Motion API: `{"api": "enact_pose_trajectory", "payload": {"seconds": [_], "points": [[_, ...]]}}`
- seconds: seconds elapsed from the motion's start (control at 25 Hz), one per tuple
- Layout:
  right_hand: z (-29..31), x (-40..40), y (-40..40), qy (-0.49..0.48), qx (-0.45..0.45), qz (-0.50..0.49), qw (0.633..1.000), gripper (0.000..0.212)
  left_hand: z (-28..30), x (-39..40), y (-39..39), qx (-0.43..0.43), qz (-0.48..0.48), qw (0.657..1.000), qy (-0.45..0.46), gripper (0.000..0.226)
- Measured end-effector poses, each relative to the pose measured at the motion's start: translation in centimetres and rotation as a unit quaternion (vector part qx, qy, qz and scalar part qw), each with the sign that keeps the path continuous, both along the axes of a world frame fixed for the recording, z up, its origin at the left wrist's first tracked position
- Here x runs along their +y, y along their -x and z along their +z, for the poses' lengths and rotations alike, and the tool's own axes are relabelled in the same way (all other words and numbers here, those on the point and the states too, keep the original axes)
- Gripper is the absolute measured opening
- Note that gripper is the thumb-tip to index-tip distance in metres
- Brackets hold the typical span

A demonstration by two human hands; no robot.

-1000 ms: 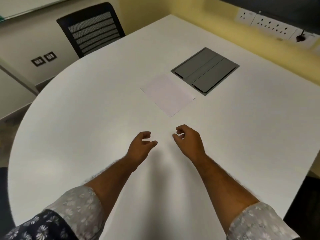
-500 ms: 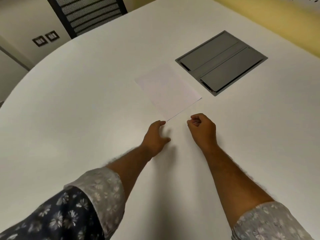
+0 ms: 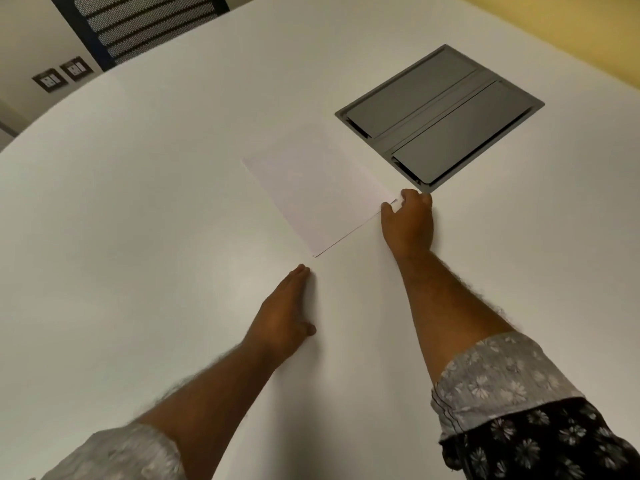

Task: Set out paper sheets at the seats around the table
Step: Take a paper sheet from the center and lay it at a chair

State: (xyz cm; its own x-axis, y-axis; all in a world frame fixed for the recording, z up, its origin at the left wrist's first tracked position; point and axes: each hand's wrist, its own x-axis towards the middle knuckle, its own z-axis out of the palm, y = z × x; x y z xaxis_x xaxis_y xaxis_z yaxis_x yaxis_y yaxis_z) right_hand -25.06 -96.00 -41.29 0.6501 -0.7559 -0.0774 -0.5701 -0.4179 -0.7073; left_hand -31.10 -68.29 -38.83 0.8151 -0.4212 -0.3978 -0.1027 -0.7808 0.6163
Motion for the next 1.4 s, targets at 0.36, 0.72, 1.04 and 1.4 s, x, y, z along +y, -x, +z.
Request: {"api": "enact_pose_trajectory", "payload": {"seconds": [0.36,0.72,1.04,1.4], "points": [[-0.9,0.2,-1.3,0.074,-0.032,-0.022,0.997,0.013,1.1,0.1,-1.3,-0.048,-0.05,0.994,-0.084,0.106],[-1.6,0.4,-0.9,0.082,-0.15,-0.068,0.983,0.025,0.7,0.3,-1.3,-0.033,-0.048,0.996,-0.063,0.106],[0.7,0.8,-1.9,0.017,-0.246,-0.063,0.967,0.022,0.1,0.4,-1.3,-0.04,-0.045,0.996,-0.061,0.11],[7.3,5.2,-0.1,-0.282,-0.287,-0.226,0.887,0.015,1.6,0.3,-0.5,0.042,-0.035,0.998,0.007,0.097]]}}
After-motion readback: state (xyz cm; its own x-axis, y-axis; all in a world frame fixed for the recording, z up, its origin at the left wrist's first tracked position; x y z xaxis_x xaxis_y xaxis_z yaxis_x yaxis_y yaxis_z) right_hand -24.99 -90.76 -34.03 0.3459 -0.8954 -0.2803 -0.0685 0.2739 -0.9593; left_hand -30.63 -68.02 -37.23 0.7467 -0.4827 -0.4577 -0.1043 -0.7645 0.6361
